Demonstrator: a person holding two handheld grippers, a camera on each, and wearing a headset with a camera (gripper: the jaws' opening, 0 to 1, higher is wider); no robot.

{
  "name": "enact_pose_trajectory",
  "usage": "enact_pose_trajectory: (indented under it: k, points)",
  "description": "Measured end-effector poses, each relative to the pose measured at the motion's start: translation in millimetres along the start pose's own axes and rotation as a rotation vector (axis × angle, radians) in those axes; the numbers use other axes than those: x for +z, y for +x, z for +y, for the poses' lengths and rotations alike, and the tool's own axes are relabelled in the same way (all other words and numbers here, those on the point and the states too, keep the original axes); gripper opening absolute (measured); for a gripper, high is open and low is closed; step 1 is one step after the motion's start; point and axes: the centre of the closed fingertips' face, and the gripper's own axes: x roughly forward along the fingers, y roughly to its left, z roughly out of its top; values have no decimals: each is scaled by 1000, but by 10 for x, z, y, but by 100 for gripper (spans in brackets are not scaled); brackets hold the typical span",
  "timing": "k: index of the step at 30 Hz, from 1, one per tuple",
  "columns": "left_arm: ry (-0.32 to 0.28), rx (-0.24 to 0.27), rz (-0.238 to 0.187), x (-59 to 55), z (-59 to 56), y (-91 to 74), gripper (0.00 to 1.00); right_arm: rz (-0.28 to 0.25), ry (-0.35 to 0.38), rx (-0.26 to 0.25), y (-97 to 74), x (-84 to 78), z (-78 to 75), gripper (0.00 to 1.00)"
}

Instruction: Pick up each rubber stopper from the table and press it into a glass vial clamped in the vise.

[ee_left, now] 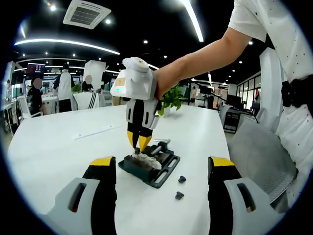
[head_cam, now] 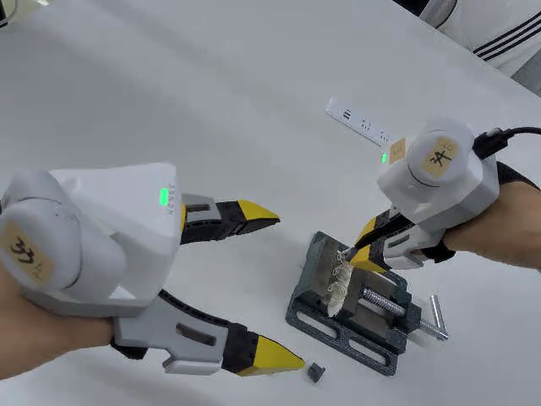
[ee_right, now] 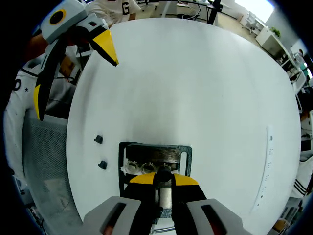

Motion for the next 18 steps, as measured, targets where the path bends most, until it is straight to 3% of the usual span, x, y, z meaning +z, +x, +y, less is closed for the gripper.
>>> enact_pose_trajectory:
  k: [9, 15, 18]
  points:
    - [1, 0, 2, -5, 7, -9, 75, 52, -81, -51, 7, 0, 17, 5]
    - [-1, 1, -3, -2, 12, -9, 75, 131, -228, -120, 9, -4, 21, 4]
    - [-2, 1, -4, -5, 10, -8, 75, 152, -254, -132, 14, 8, 44, 4]
